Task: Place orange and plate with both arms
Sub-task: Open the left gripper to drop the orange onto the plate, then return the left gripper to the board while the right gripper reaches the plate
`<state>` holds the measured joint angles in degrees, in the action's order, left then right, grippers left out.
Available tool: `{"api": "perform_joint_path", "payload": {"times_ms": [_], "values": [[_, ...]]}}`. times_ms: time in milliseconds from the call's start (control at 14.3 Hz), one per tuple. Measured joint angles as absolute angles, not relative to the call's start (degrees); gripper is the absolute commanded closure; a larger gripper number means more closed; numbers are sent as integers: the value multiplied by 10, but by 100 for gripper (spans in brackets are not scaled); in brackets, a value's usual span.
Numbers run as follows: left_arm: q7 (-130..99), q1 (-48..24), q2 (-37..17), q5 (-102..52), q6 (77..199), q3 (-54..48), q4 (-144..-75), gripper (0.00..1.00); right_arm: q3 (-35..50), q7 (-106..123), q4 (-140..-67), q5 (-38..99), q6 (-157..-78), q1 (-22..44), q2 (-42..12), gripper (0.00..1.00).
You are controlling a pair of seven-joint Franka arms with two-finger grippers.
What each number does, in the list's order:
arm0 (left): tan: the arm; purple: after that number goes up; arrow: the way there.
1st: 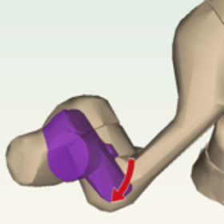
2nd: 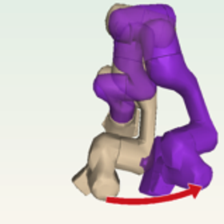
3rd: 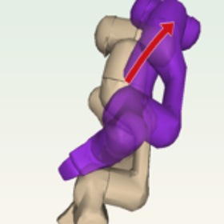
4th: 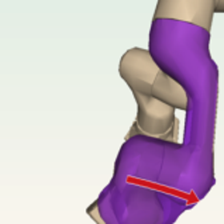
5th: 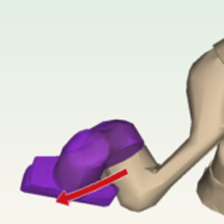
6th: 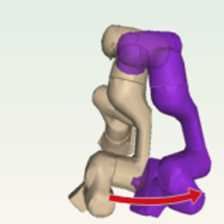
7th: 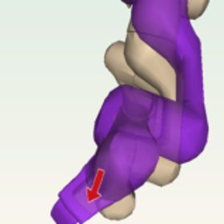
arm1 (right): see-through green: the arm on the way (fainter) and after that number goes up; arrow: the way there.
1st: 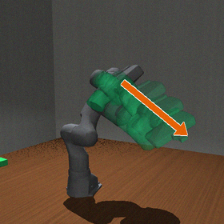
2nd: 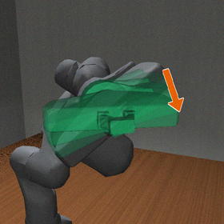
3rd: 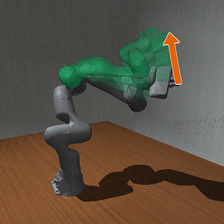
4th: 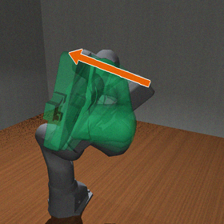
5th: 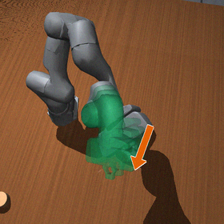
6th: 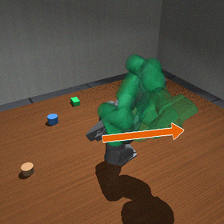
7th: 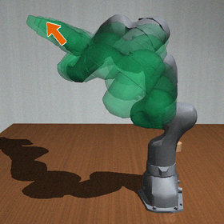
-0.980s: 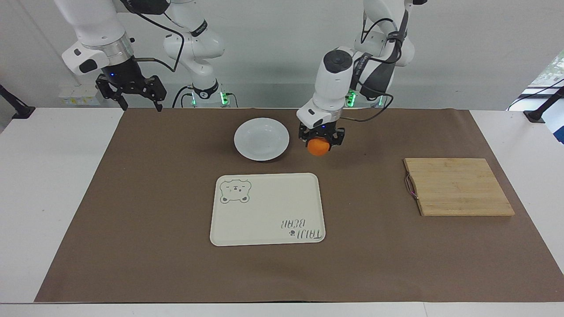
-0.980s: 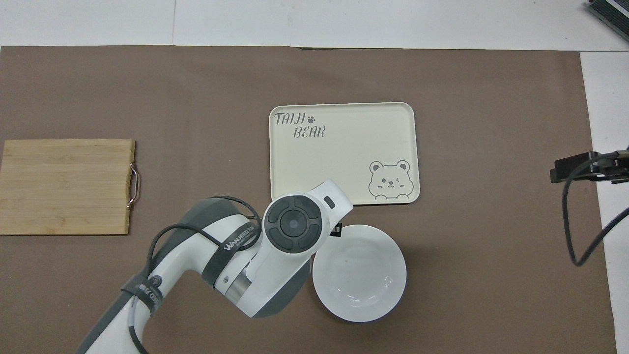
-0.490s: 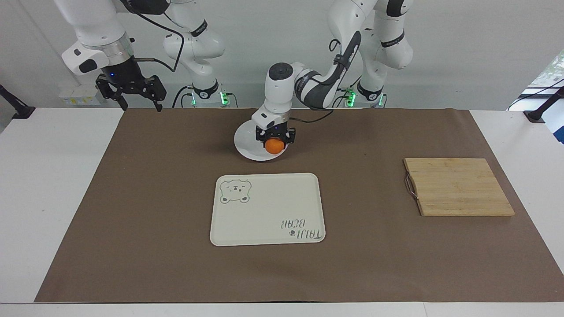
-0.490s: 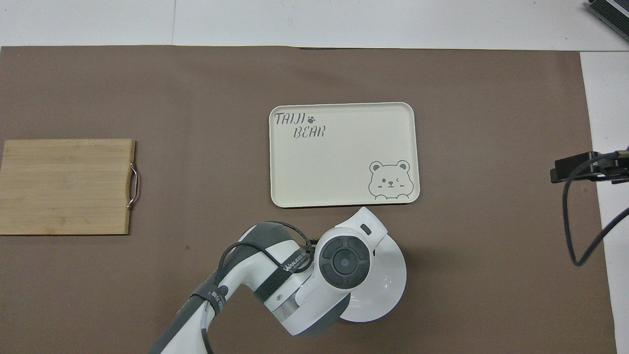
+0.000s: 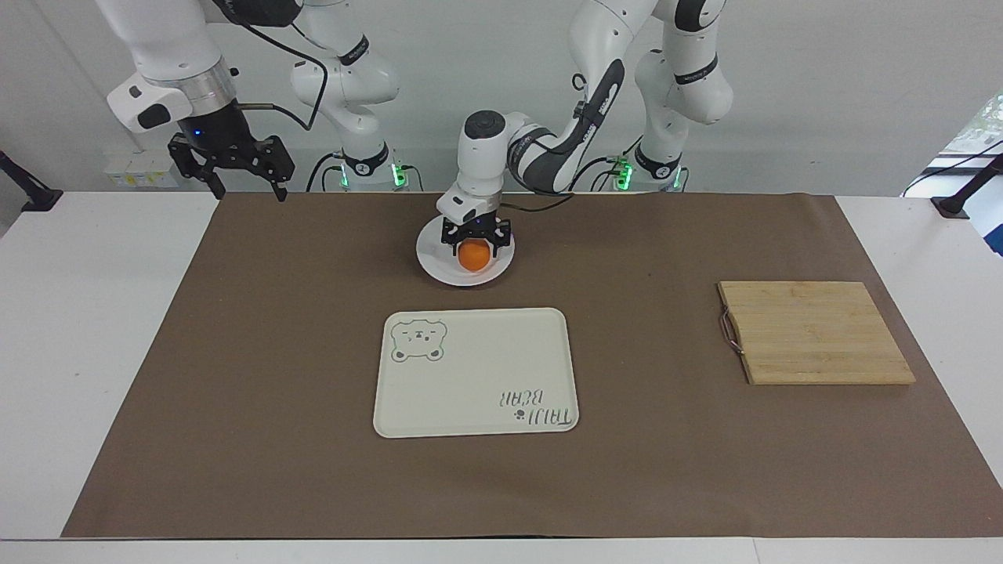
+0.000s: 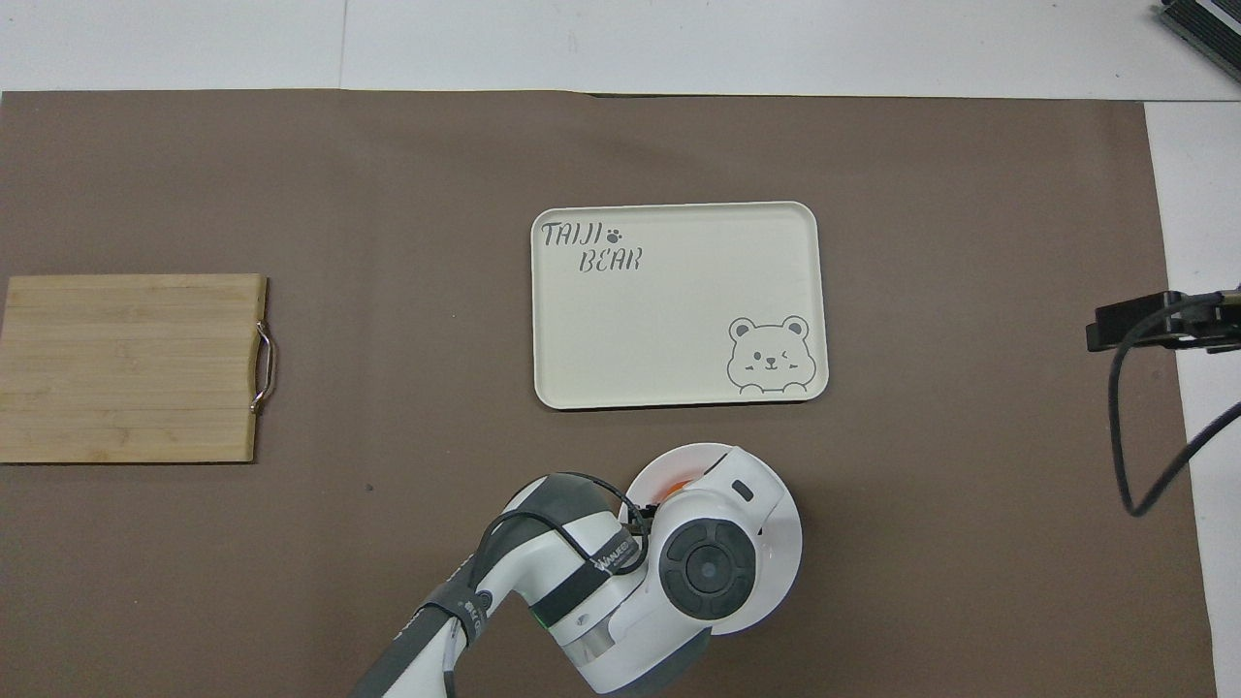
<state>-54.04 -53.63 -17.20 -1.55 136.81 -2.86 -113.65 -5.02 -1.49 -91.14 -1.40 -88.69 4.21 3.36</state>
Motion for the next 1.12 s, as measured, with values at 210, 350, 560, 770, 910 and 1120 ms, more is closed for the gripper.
{"api": "perform_joint_path", "payload": {"times_ms": [210,350,560,770,910,1120], "values": [[-554,-536,-170,-15,1372,-26,-1135,0,-50,-15,-911,-14,-887,42,34,0],[-557,-531,-158,-15,1370,-17,-1131,0,-50,-15,-912,-14,-887,42,34,0],[-550,-486,-119,-15,1326,-11,-1113,0,-50,-15,-912,-14,-887,42,34,0],[-504,-422,-90,-15,1248,-9,-1069,0,-50,-15,-916,-10,-889,42,34,0],[-457,-377,-88,-17,1201,-8,-1035,0,-52,-15,-933,45,-890,31,34,0],[-361,-304,-82,-41,1155,-9,-1006,0,-55,3,-997,144,-936,3,33,0]]}}
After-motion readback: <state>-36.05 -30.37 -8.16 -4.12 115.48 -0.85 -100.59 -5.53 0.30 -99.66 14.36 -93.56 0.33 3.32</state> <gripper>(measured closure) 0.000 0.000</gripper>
